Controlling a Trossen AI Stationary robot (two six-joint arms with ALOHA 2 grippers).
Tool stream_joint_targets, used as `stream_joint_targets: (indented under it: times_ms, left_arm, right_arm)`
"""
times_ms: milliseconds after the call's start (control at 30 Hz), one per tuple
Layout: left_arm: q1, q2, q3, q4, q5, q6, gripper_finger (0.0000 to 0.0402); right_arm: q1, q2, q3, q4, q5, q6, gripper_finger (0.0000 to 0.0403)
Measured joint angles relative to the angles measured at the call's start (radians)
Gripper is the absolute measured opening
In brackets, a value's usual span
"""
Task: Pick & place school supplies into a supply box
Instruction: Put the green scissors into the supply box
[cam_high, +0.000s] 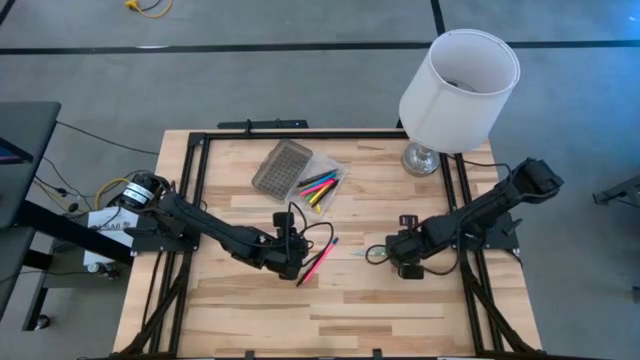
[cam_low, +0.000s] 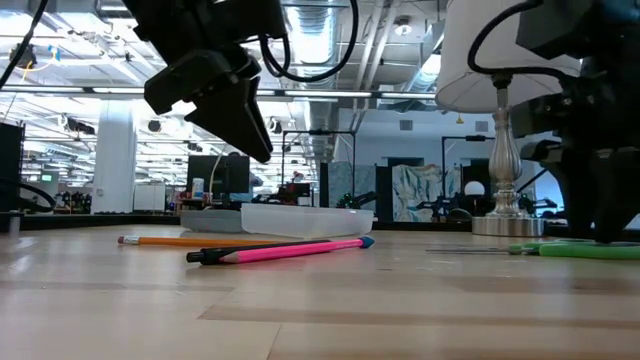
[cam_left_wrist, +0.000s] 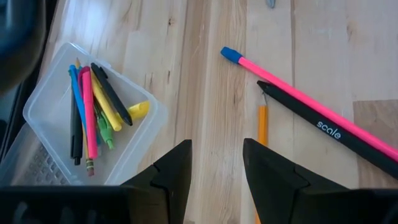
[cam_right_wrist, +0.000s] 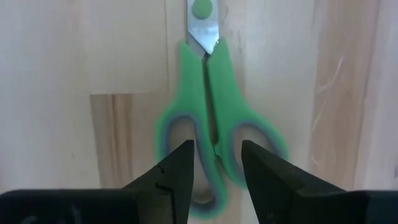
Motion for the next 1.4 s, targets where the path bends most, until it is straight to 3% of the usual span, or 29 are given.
stream_joint_targets:
  times_ms: [367,700,967,1400]
  left_arm:
    - [0.000,0.000,0.000,-0.020,0.004,-0.023,0.0139]
    - [-0.012,0.001,-0.060,-0.039,0.006,-0.093,0.0139]
    - [-0.042,0.001,-0.128,-0.038,0.005,-0.172,0.0139]
    - [-0.076,0.001,-0.137,-0.036,-0.022,-0.184,0.0139]
  right_arm:
    - [-0.028,0.119,0.011,-0.008,-0.043,-0.030,0.0122]
    - [-0.045,0.104,0.015,0.017,-0.062,-0.100,0.0065]
    - [-0.058,0.107,0.027,0.036,-0.051,-0.123,0.0070]
    - [-0.059,0.108,0.029,0.066,-0.028,-0.174,0.0088]
